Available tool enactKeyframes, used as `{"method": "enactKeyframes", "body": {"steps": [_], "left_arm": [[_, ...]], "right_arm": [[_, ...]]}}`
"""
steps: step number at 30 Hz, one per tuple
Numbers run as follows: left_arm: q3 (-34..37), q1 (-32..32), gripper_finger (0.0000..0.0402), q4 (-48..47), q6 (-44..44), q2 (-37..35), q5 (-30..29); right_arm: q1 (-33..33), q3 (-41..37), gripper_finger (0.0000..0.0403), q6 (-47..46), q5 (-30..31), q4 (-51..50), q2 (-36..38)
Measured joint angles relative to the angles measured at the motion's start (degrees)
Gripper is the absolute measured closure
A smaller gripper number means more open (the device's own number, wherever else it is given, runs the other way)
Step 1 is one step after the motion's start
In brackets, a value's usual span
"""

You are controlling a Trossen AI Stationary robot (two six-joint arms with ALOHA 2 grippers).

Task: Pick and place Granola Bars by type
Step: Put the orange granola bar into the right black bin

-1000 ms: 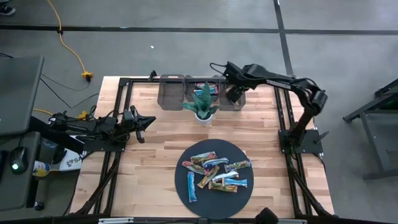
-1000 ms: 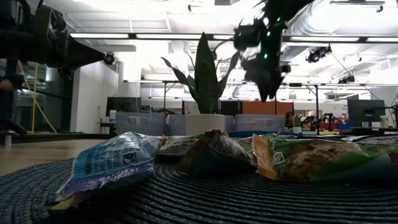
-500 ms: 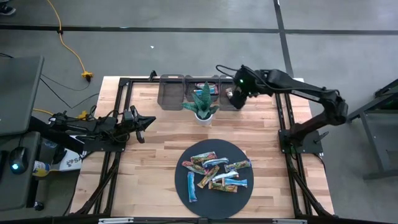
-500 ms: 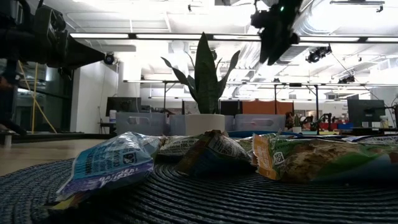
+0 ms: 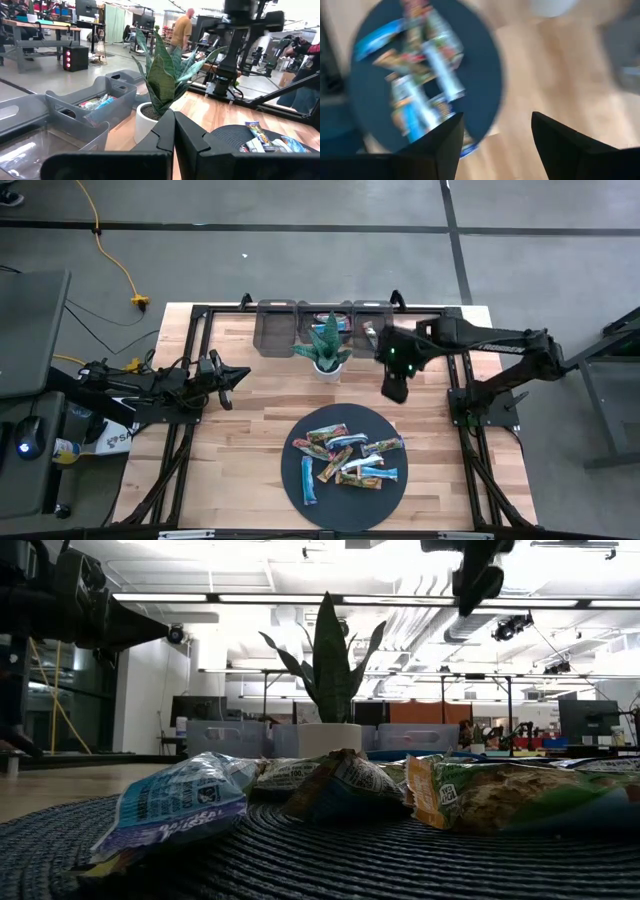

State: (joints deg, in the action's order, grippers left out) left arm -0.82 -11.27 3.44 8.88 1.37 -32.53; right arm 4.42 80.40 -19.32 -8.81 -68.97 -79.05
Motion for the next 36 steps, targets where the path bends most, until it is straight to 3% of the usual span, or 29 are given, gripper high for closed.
{"method": "enactKeyframes", "body": {"steps": [6,12,18,26,36], "left_arm": [[0.0,0.0,0.04,0.0,0.0,0.0,0.0],[0.0,0.0,0.04,0.0,0.0,0.0,0.0],[0.0,0.0,0.04,0.0,0.0,0.0,0.0],[0.0,0.0,0.04,0.0,0.0,0.0,0.0],[0.0,0.0,0.04,0.0,0.0,0.0,0.0]], "right_arm": [[-7.7,-3.4,0.0187,-1.3,-6.7,6.1,0.1],[-16.0,-15.6,0.0187,-6.6,-11.2,25.2,0.0],[-23.6,-23.3,0.0187,-9.0,-10.0,42.7,-2.4],[-29.1,-22.6,0.0187,-11.3,-2.7,48.6,-9.6],[-31.8,-14.6,0.0187,-18.0,1.4,48.5,-22.7]]}}
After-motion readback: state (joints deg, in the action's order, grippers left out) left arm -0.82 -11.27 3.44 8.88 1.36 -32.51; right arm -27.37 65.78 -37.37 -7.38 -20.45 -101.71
